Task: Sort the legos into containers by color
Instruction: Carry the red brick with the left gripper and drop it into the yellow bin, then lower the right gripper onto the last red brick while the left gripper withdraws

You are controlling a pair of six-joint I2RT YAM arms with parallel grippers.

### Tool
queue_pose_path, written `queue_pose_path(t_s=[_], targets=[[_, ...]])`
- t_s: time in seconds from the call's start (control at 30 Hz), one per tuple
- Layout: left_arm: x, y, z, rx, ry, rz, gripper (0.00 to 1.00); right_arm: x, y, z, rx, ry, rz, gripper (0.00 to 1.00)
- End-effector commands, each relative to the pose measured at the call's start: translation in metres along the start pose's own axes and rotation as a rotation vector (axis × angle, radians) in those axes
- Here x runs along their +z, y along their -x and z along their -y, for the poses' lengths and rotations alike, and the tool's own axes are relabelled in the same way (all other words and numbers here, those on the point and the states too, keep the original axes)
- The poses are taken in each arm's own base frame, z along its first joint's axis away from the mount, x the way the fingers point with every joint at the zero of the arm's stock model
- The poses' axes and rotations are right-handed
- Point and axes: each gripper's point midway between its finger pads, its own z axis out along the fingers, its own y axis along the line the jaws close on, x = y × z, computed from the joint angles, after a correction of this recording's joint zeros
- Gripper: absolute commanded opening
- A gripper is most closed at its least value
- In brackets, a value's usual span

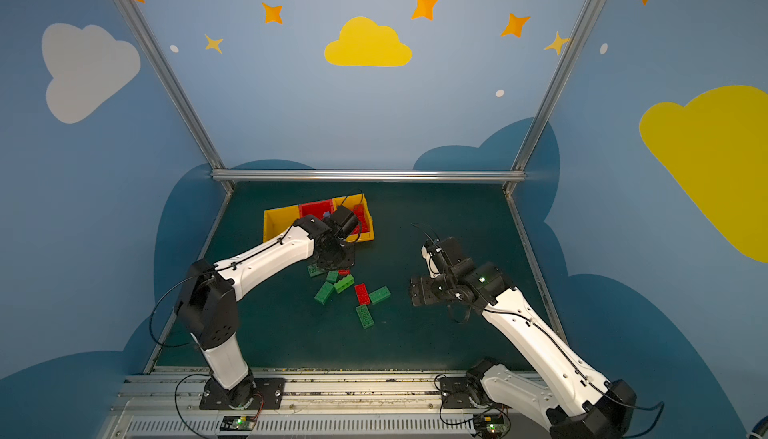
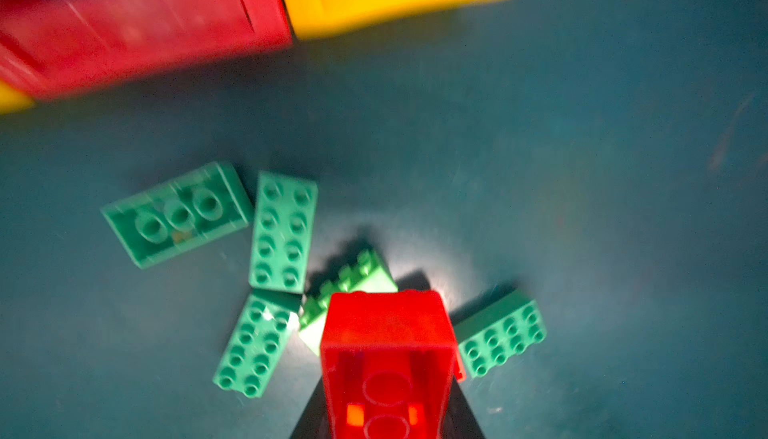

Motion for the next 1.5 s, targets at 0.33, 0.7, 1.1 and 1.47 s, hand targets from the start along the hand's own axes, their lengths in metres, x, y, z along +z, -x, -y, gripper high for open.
queue_pose_path(t_s=[0.33,0.7,1.1,1.47], targets=[[0.042,0.143,0.005,-0.010,-0.074,0.066,0.22,-0.008,0.025,0.010,0.070,-0.090,0.056,0.94],[0.071,0.196,0.023,-0.102,-0.276,0.076,0.66,-0.011,0.029,0.017,0.131,-0.146,0.055,0.94],[-0.001,0.197,0.026,-0.057,-0.355,0.170,0.97,0.027,0.051,-0.021,-0.032,-0.071,-0.040,0.94],[-0.087,0.098,-0.101,-0.242,-0.149,0.378,1.00,0.104,0.045,-0.100,-0.219,0.119,-0.250,0.83]])
